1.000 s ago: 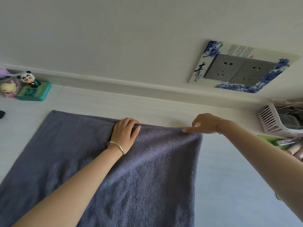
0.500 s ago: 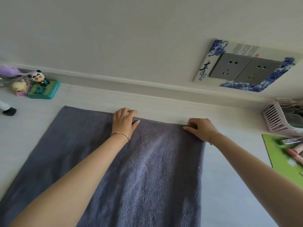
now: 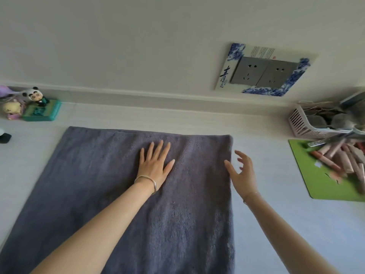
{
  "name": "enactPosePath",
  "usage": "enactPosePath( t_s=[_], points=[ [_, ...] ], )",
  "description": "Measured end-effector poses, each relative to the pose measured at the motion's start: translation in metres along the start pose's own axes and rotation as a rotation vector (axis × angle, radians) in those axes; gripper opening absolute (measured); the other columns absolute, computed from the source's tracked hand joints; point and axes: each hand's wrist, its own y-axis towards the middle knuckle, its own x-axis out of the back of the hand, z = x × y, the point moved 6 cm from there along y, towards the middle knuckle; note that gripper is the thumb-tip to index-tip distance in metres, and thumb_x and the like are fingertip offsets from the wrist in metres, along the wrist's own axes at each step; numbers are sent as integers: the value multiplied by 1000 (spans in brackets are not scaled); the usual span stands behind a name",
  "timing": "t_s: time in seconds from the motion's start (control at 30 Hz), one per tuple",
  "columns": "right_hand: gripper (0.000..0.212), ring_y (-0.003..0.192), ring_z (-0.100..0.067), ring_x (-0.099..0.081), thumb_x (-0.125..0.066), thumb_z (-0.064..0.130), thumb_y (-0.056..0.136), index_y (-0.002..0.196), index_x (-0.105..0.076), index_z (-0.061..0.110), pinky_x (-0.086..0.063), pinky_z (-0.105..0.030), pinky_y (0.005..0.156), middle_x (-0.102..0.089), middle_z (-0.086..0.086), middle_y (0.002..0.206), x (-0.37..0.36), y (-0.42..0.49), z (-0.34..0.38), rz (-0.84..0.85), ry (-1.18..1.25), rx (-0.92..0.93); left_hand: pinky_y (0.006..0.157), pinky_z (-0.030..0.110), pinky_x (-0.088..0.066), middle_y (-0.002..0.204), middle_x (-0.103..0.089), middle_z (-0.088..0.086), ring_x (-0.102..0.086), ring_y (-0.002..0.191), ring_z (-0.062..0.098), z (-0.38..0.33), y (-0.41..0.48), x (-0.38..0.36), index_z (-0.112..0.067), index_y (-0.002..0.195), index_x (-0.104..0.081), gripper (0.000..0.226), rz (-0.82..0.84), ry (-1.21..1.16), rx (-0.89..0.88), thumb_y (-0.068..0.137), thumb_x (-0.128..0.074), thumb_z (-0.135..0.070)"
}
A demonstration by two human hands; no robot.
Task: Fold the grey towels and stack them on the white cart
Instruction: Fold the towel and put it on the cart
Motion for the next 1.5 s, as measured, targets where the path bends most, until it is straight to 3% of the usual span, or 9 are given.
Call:
enactPosePath(
  t_s=[0.23, 0.37, 0.5, 0.67, 0.83, 0.97, 1.17, 1.37, 1.5],
  points=[
    [34, 86, -14, -57, -58, 36, 90, 119, -56, 17, -43, -24, 78, -60, 0, 108, 11, -105, -21, 156, -61, -225, 110, 42, -14, 145, -44, -1, -38, 135, 22, -59, -111, -18, -25, 142, -36, 61, -2, -87, -344, 98, -5, -53],
    [38, 88, -15, -60, -53, 44, 91, 119, -56, 18, -47, -25, 77, -61, 1, 104, 5, -158, -18, 155, -40, -255, 116, 35, 8, 157, -12, -11, -7, 145, 13, -70, -150, -21, -33, 149, -7, 86, 37, -150, -395, 77, 25, -67],
    [47, 96, -10, -61, -30, 48, 97, 102, -70, 23, -48, -26, 88, -67, 5, 98, -11, -207, 2, 186, 181, -216, 117, 31, 7, 157, 1, -15, 3, 144, 6, -84, -178, -14, -40, 143, 10, 67, 95, -290, -462, 79, 13, -60],
    [52, 96, 11, -58, -26, 46, 97, 97, -73, 25, -43, -12, 92, -69, 19, 98, -27, -246, 1, 271, 312, -159, 117, 35, 6, 157, 3, -14, 4, 144, 9, -85, -193, -30, -38, 148, -7, 76, 97, -194, -503, 78, 16, -57],
    [52, 131, 11, -28, -20, 70, 87, 112, -62, 50, -24, -22, 113, -34, 30, 142, -17, -272, -30, 234, -16, 68, 113, 33, -10, 152, -29, -6, -34, 137, 18, -62, -196, -48, -28, 145, -29, 56, 57, -63, -518, 99, -3, -48],
    [51, 142, 4, 8, -10, 68, 90, 134, -33, 58, 2, -27, 118, 1, 27, 154, -26, -289, -46, 313, -436, 225, 112, 37, -15, 150, -34, -2, -36, 135, 18, -60, -198, -52, -26, 145, -32, 54, 40, -56, -531, 101, -10, -48],
    [57, 144, -7, 16, -8, 62, 95, 139, -39, 43, 10, -29, 118, 9, 20, 156, -32, -292, -43, 222, -606, 338, 113, 35, -10, 154, -26, -2, -33, 138, 18, -60, -199, -55, -25, 147, -27, 57, 4, -60, -533, 100, -9, -50],
    [66, 145, -20, 17, 0, 64, 93, 150, -7, 31, 11, -37, 115, 16, 8, 157, -28, -281, -60, 33, -704, 133, 115, 28, -2, 158, -7, 1, -12, 142, 7, -60, -200, -48, -24, 150, 4, 65, -46, -127, -513, 96, -2, -58],
    [88, 139, -13, 30, 26, 76, 71, 146, 8, 33, 18, -35, 115, 30, 11, 149, -1, -300, -91, -89, -569, -127, 114, 30, -5, 153, -28, 3, -29, 139, 16, -61, -198, -51, -20, 149, -17, 63, -7, -45, -489, 98, -6, -56]
  ],
)
